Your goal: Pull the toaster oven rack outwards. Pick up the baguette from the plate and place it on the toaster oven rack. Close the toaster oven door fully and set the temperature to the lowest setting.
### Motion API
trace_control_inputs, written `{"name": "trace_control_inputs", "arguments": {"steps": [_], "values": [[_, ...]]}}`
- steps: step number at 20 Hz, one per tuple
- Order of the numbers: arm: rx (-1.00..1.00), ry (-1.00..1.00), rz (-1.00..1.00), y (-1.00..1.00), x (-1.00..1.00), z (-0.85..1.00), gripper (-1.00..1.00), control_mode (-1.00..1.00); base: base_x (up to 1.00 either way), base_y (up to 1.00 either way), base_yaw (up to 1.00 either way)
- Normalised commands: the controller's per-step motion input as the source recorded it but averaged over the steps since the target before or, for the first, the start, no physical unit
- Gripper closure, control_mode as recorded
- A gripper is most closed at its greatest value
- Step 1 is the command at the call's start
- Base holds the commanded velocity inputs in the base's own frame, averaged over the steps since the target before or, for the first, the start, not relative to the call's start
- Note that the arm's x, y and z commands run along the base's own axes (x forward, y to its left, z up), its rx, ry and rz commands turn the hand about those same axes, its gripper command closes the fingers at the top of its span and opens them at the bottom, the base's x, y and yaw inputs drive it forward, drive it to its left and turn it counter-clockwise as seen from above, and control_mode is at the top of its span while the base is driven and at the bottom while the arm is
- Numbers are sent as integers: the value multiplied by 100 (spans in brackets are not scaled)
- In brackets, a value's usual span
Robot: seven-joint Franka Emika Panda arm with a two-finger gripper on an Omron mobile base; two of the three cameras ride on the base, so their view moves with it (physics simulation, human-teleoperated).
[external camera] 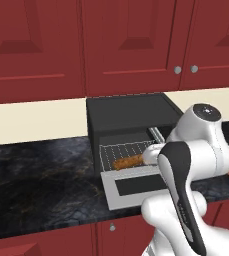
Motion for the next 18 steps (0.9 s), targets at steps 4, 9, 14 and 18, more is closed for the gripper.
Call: {"name": "trace_control_inputs", "arguments": {"steps": [4, 9, 14, 18], "values": [[0, 0, 4, 0, 0, -36, -100, -100, 0, 0, 0], [0, 0, 1, 0, 0, -32, -100, -100, 0, 0, 0], [-1, 0, 0, 0, 0, -35, -100, -100, 0, 0, 0], [-3, -2, 0, 0, 0, -42, -100, -100, 0, 0, 0]]}}
